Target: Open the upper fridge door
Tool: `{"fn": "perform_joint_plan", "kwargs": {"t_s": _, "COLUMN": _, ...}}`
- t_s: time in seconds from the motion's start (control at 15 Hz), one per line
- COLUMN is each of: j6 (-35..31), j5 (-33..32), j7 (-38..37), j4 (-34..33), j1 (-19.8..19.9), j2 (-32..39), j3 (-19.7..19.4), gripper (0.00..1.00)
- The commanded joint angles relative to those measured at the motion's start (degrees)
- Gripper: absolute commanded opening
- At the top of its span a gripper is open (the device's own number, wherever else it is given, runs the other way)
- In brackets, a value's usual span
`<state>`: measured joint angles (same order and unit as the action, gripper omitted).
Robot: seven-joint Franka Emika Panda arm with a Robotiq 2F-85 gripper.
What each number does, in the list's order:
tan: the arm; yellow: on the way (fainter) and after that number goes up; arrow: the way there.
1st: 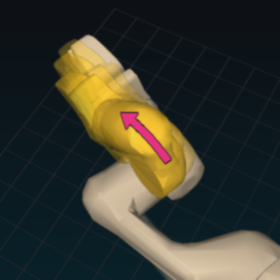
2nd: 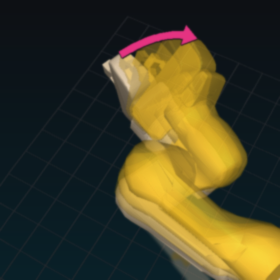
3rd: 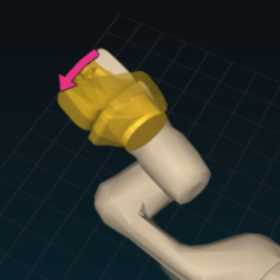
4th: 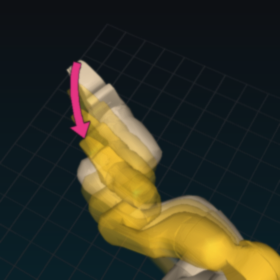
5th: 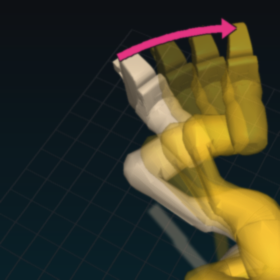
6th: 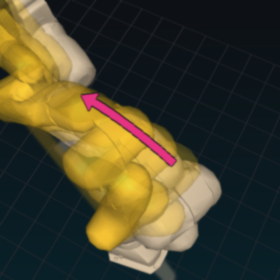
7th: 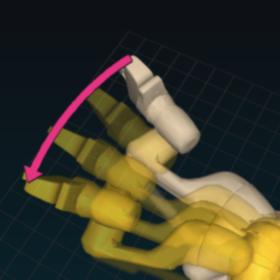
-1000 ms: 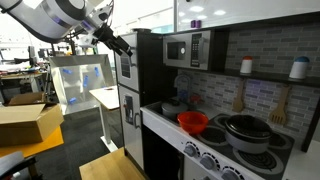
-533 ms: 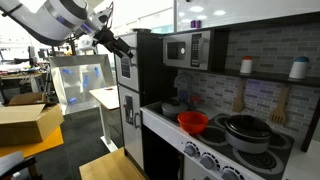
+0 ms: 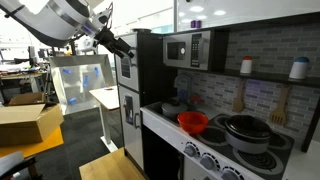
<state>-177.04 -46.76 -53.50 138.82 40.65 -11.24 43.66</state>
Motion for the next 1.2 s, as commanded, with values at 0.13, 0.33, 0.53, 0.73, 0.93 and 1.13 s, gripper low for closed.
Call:
{"fn": "perform_joint_plan", "kwargs": {"t_s": 0.13, "j6": 1.6, "j5": -4.6, "j7": -4.7, "j4": -1.6, "j1": 5.1, "j2": 0.0, "j3": 4.8, "gripper": 0.66}}
{"fn": "perform_joint_plan", "kwargs": {"t_s": 0.33, "j6": 1.6, "j5": -5.7, "j7": -6.0, "j4": -1.9, "j1": 6.9, "j2": -0.2, "j3": 6.6, "gripper": 0.45}}
{"fn": "perform_joint_plan", "kwargs": {"t_s": 0.53, "j6": 2.0, "j5": -6.6, "j7": -7.2, "j4": -2.0, "j1": 8.6, "j2": -0.4, "j3": 8.1, "gripper": 0.25}}
{"fn": "perform_joint_plan", "kwargs": {"t_s": 0.73, "j6": 2.9, "j5": -7.5, "j7": -8.3, "j4": -2.2, "j1": 10.3, "j2": -0.7, "j3": 9.5, "gripper": 0.05}}
{"fn": "perform_joint_plan", "kwargs": {"t_s": 0.93, "j6": 2.9, "j5": -7.9, "j7": -11.1, "j4": -2.3, "j1": 11.6, "j2": -0.8, "j3": 10.8, "gripper": 0.05}}
{"fn": "perform_joint_plan", "kwargs": {"t_s": 1.13, "j6": 3.5, "j5": -7.3, "j7": -11.8, "j4": -2.2, "j1": 12.0, "j2": 0.0, "j3": 11.6, "gripper": 0.05}}
